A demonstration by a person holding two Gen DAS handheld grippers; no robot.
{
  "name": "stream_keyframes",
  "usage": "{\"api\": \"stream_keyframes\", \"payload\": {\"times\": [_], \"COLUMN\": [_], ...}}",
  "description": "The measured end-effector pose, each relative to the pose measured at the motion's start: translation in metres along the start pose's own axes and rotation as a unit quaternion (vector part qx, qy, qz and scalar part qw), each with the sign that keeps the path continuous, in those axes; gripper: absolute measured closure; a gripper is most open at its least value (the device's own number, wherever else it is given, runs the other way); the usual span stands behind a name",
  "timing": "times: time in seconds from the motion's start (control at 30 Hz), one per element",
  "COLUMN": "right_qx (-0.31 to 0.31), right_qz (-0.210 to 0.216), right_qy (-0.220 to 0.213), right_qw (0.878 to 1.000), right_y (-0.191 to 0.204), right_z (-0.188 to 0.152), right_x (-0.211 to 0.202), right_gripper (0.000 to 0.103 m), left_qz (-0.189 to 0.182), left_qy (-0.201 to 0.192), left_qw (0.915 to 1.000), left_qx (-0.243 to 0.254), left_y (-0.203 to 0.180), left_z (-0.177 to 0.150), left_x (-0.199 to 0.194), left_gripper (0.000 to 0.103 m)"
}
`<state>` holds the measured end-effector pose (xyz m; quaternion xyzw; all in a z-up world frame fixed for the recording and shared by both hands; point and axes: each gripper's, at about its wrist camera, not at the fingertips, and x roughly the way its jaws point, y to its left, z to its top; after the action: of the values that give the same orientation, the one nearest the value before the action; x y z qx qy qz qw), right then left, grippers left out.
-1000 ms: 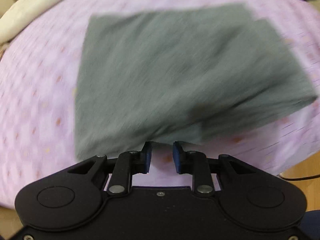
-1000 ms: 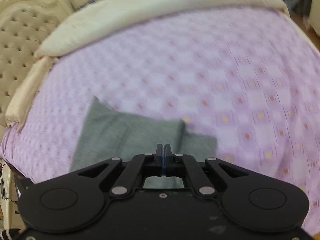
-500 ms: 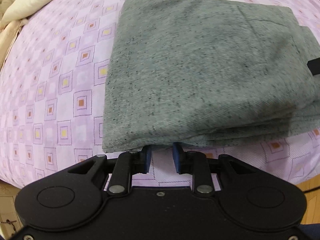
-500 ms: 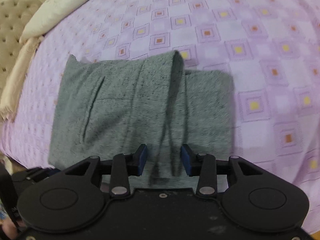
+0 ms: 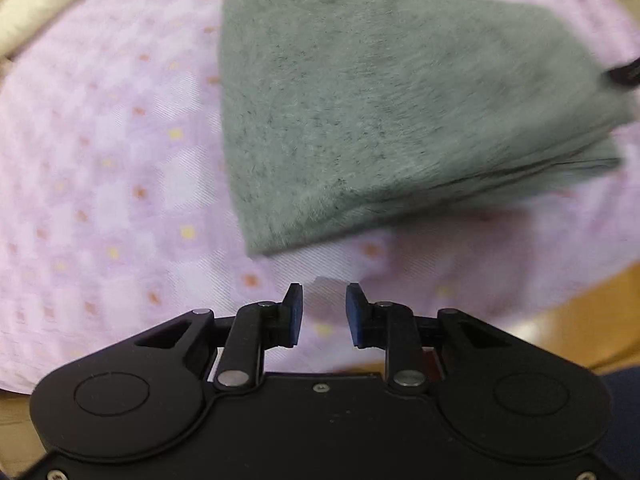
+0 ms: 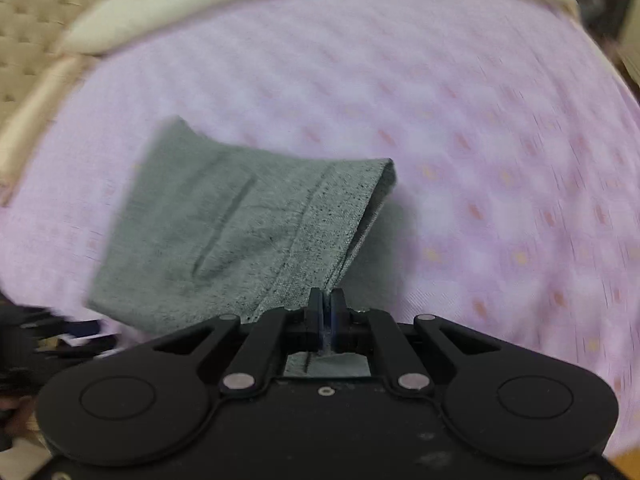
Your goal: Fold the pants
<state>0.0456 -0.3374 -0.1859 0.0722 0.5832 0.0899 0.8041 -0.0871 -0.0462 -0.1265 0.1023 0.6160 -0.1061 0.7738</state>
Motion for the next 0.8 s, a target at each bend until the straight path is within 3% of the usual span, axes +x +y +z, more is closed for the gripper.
{"api": "stream_keyframes", "payload": {"times": [0.1,0.17,0.3,0.37,0.4,0.5,0.6,0.8], "right_qx": [0.003,-0.010,-0.009,-0.003,-0.001,0.002,0.008,0.037], "right_qz": [0.012,0.007,0.003,0.001,-0.001,-0.010,-0.023,-0.061], "right_qy": [-0.001,-0.001,0.000,0.000,-0.001,-0.001,0.005,0.008], "right_qw": [1.000,1.000,1.000,1.000,1.000,1.000,1.000,0.997], "right_y": [-0.001,0.005,0.003,0.004,0.005,0.002,0.008,0.015], "right_z": [-0.001,-0.001,-0.009,-0.011,-0.009,-0.008,-0.009,-0.007], "right_x": [0.009,0.009,0.006,0.006,0.013,0.013,0.017,0.011], "right_gripper": [0.099,0.098,0.098,0.097,0.097,0.097,0.097,0.094], "left_qz": [-0.052,-0.072,-0.053,-0.031,-0.016,0.027,0.051,0.038], "left_qy": [-0.013,-0.044,-0.097,-0.106,-0.103,-0.065,0.008,-0.005], "left_qw": [0.9984,0.9957,0.9913,0.9909,0.9917,0.9969,0.9985,0.9970], "left_qx": [-0.019,-0.037,-0.071,-0.078,-0.074,-0.035,0.019,0.067], "left_y": [0.006,0.017,0.018,0.015,0.018,0.008,0.007,0.029], "left_z": [0.003,0.010,0.046,0.067,0.079,0.088,0.071,0.050], "left_x": [-0.021,-0.035,-0.050,-0.042,-0.028,0.007,0.049,0.029], "left_gripper": [0.068,0.067,0.063,0.059,0.052,0.049,0.048,0.048]}}
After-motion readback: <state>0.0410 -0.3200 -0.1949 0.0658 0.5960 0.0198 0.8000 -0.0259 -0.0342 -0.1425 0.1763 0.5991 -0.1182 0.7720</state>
